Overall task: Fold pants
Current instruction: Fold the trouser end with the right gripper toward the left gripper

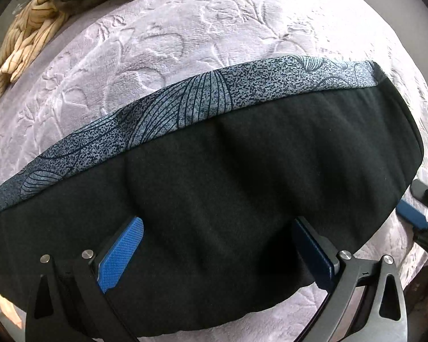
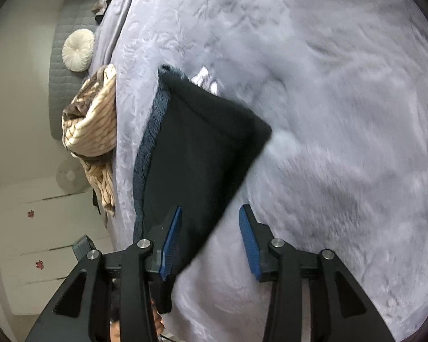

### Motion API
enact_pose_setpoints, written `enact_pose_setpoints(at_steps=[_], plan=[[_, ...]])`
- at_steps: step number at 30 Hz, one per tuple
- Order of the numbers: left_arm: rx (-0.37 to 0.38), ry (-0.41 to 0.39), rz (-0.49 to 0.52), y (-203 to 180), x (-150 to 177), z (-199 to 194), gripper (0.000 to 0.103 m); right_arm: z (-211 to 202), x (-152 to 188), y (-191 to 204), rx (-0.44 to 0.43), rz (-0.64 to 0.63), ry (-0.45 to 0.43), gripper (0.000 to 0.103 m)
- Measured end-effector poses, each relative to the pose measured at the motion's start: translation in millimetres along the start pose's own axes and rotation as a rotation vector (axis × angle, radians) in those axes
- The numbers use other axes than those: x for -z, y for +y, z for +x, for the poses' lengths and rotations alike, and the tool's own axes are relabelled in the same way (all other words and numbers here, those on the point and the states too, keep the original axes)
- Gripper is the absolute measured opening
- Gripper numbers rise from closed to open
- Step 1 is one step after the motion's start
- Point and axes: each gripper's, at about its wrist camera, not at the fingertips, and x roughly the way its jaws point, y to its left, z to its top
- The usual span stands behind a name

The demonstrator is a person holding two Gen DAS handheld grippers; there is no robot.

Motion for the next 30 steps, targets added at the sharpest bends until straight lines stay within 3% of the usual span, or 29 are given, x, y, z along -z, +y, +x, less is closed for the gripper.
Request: enact_pose_setpoints(at_steps=[4, 13, 15, 16, 17, 20, 23, 26, 28, 30], plan=[[0.001, -0.009, 0.004, 4.7, -0.7, -3.3, 0.103, 11.5, -2.5, 2.5, 0.023, -0.024, 0.002, 0.045], [0.013, -0.023, -0.004, 21.1, -1.7, 2.9, 0.103, 50.4, -24.8, 20.9, -0.090, -0.082, -0.066, 0.049], [-0.011, -0.054, -0.026, 26.5, -4.2, -9.7, 0.101, 50.1, -26.7, 21.2, -0.114, -0.057, -0.066, 0.043], [-0.027, -0.097, -0.045, 30.5, -5.4, -19.8, 0.098, 45.0, -26.4, 23.9, -0.126, -0.061, -0.074, 0.022], [-0.032, -0.142, -0.064, 35.1, -7.5, -30.3, 0.098, 39.0, -25.5, 26.9, -0.143, -0.074, -0.082, 0.014], [-0.065, -0.221, -0.099, 46.4, -18.3, -43.4, 0.098, 24.9, -17.9, 44.8, -0.172, -0.150, -0.087, 0.014], [-0.108, -0.198, -0.105, 46.8, -29.4, -21.5, 0.098, 16.5, -8.9, 65.4, -0.176, -0.223, -0.098, 0.014], [-0.121, -0.124, -0.079, 34.8, -31.6, 22.5, 0.100, 15.3, -1.1, 84.0, -0.150, -0.290, -0.106, 0.014], [-0.139, -0.139, -0.065, 32.9, -31.0, 18.5, 0.099, 20.7, 7.8, 101.2, -0.086, -0.364, -0.099, 0.014], [-0.093, -0.133, -0.086, 41.7, -29.4, 7.5, 0.099, 17.1, 14.2, 114.7, -0.059, -0.415, -0.115, 0.014]])
